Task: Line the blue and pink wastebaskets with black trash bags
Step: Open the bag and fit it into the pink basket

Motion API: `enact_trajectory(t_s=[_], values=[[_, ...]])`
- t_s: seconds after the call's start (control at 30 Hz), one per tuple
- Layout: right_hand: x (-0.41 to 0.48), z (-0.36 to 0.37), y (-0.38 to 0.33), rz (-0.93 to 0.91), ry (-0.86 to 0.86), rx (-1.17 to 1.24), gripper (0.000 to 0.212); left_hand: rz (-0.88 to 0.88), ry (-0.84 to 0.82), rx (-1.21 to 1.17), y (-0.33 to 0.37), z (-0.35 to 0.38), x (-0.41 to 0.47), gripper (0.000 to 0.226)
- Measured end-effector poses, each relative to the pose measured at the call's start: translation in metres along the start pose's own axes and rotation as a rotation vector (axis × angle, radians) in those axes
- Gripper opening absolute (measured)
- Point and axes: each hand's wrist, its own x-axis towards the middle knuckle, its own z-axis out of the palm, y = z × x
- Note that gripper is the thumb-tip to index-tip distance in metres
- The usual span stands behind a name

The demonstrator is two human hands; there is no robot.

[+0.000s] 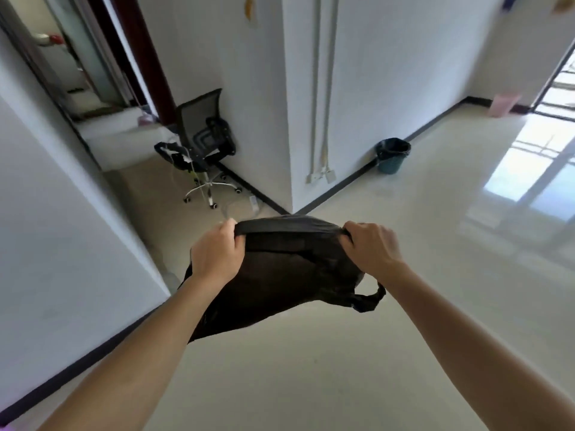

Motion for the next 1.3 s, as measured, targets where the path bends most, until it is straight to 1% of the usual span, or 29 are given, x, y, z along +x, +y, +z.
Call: enact_trajectory(t_s=[0.07, 0.2, 0.3, 0.4, 0.5, 0.6, 0.67, 0.8, 0.87, 0.93, 0.97, 1.1, 1.23, 1.3], values=[[0.004, -0.013, 0.066, 0.081, 0.022, -0.02, 0.038, 0.11, -0.025, -0.034, 0.059, 0.031, 0.037, 0.014], [0.021, -0.022, 0.169, 0.191, 0.068, -0.06, 0.05, 0.293, -0.024, -0.098, 0.153, 0.093, 0.109, 0.016], [0.049, -0.017, 0.234, 0.263, 0.016, -0.077, 0.051, 0.341, -0.049, -0.169, 0.211, 0.141, 0.161, 0.02], [0.091, -0.005, 0.291, 0.307, -0.006, -0.074, 0.044, 0.425, -0.109, -0.224, 0.26, 0.196, 0.222, 0.021], [0.14, 0.004, 0.348, 0.364, 0.009, -0.091, 0.039, 0.516, -0.192, -0.268, 0.307, 0.245, 0.288, 0.035], [0.186, 0.007, 0.404, 0.461, 0.022, -0.071, 0.04, 0.564, -0.271, -0.296, 0.36, 0.288, 0.351, 0.041], [0.21, 0.007, 0.444, 0.506, 0.035, -0.084, 0.041, 0.615, -0.292, -0.314, 0.399, 0.312, 0.389, 0.045], [0.238, 0.008, 0.526, 0.616, 0.074, -0.115, 0.045, 0.753, -0.325, -0.384, 0.485, 0.357, 0.455, 0.067], [0.247, 0.011, 0.575, 0.644, 0.034, -0.163, 0.054, 0.824, -0.324, -0.368, 0.53, 0.382, 0.483, 0.063], [0.259, 0.014, 0.628, 0.67, -0.005, -0.19, 0.063, 0.874, -0.316, -0.359, 0.575, 0.413, 0.512, 0.053], [0.267, 0.016, 0.656, 0.676, -0.016, -0.198, 0.064, 0.9, -0.32, -0.358, 0.598, 0.43, 0.528, 0.048], [0.318, 0.018, 0.771, 0.675, -0.024, -0.261, 0.053, 0.98, -0.316, -0.293, 0.693, 0.489, 0.593, 0.04], [0.383, 0.01, 0.872, 0.687, -0.005, -0.259, 0.043, 1.082, -0.229, -0.075, 0.774, 0.534, 0.667, 0.041], [0.42, 0.007, 0.914, 0.687, 0.014, -0.247, 0.036, 1.081, -0.227, -0.021, 0.806, 0.551, 0.7, 0.04]])
